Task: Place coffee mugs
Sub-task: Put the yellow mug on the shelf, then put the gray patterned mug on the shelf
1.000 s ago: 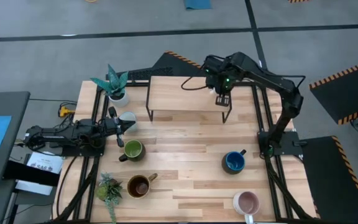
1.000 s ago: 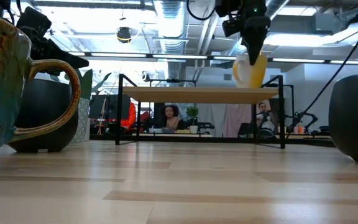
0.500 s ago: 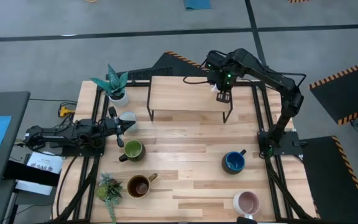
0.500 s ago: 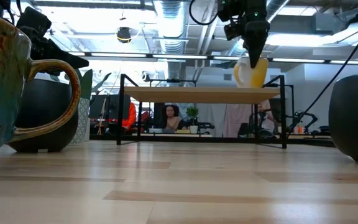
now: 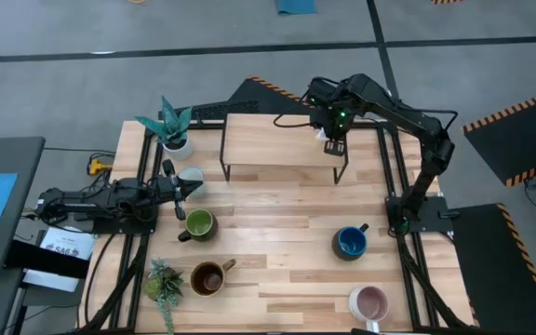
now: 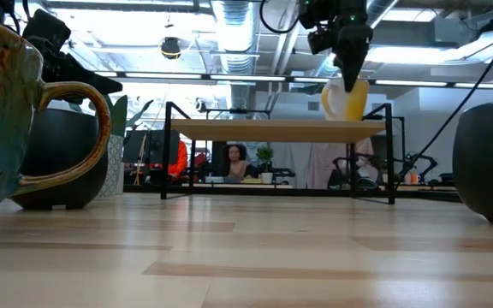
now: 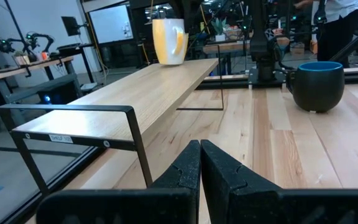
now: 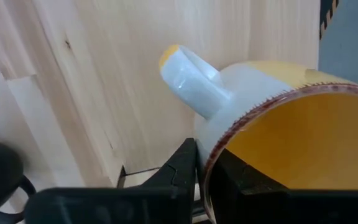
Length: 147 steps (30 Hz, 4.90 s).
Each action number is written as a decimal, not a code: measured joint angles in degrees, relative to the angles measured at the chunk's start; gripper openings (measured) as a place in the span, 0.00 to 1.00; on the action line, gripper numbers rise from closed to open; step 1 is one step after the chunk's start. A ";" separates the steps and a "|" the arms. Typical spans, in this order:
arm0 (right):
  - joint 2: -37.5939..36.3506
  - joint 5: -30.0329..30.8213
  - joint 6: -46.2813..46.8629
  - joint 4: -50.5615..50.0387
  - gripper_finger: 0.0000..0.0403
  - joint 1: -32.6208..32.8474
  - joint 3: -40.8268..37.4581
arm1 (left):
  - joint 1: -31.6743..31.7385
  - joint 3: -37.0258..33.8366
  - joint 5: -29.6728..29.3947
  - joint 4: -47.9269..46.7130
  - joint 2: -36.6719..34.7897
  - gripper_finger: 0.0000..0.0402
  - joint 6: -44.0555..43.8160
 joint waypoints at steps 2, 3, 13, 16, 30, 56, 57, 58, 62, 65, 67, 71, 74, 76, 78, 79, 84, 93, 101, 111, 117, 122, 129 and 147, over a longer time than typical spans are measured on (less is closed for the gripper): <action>0.00 -0.02 0.04 0.27 0.14 0.29 0.00 | -0.01 0.01 0.00 -0.02 0.01 0.00 0.00; 0.00 -0.02 0.04 0.48 0.14 0.39 -0.02 | 0.01 -0.01 0.00 0.00 -0.01 0.00 0.00; 0.00 1.41 0.08 2.86 0.15 0.28 -0.02 | 0.00 0.01 0.02 0.00 -0.01 0.00 0.00; 0.00 1.51 0.15 2.87 0.15 0.28 -0.02 | -0.01 -0.01 0.02 -0.01 -0.01 0.00 0.00; -0.02 3.34 2.21 3.37 0.25 0.28 -0.02 | -0.01 0.01 0.02 0.00 -0.01 0.00 0.00; -0.83 7.67 -0.92 3.25 0.42 0.28 -0.02 | -0.01 -0.01 0.02 0.00 -0.01 0.00 0.00; -0.81 7.67 -1.25 3.23 0.42 0.31 -0.02 | -0.01 0.00 0.00 -0.01 -0.01 0.00 0.00; -0.81 7.67 -1.42 3.17 0.42 0.38 -0.01 | 0.00 -0.01 0.01 -0.02 -0.01 0.00 0.00; -0.76 7.67 -1.85 1.95 0.42 0.70 1.76 | 0.01 0.01 0.00 -0.02 -0.01 0.00 0.00; -0.76 7.67 -2.29 0.63 0.42 1.25 4.35 | 0.01 0.00 0.01 -0.02 -0.01 0.00 0.00; -0.76 7.67 -1.86 0.15 0.42 1.66 6.71 | 0.00 0.00 0.01 -0.01 -0.01 0.00 0.00; -1.20 6.22 0.44 -0.19 0.42 3.35 10.59 | 0.00 0.00 0.01 -0.01 -0.01 0.00 0.00; -3.68 0.80 2.23 -0.42 0.42 4.57 11.21 | -0.01 0.01 0.02 0.00 -0.01 0.00 0.00; -5.77 -3.43 4.57 -0.45 0.42 5.88 11.21 | -0.01 0.00 0.01 0.00 -0.01 0.00 0.00; -7.85 -7.75 7.06 -0.40 0.42 7.65 11.21 | 0.00 0.00 0.02 0.00 -0.01 0.00 0.00; -8.99 -9.60 8.33 -0.38 0.42 8.82 11.18 | -0.01 -0.01 0.00 0.00 -0.01 0.00 0.00; -15.51 -11.87 13.51 0.92 0.42 17.23 6.29 | -0.01 -0.01 0.02 -0.01 -0.01 0.00 0.00; -30.28 -11.22 23.05 19.48 0.42 30.15 -23.47 | 0.00 -0.01 0.00 -0.01 -0.01 0.00 0.00; -39.65 -10.58 30.79 32.11 0.42 36.30 -45.51 | 0.01 0.00 0.00 -0.01 -0.01 0.00 0.00; -47.98 -0.58 30.28 50.68 0.42 41.24 -61.23 | 0.00 -0.01 0.02 0.00 -0.01 0.00 0.00; -53.27 5.09 26.06 65.93 0.42 44.05 -69.20 | -0.01 -0.01 0.00 0.00 -0.01 0.00 0.00; -56.18 7.21 21.13 83.46 0.42 45.41 -77.09 | -0.01 -0.01 0.02 0.00 -0.01 0.00 0.00; -56.23 7.24 18.09 91.93 0.42 45.33 -80.63 | 0.00 -0.01 0.19 2.52 0.02 0.00 -5.22; -56.24 7.21 17.90 92.50 0.42 45.29 -80.61 | -0.01 0.08 7.82 17.15 2.92 0.01 -21.59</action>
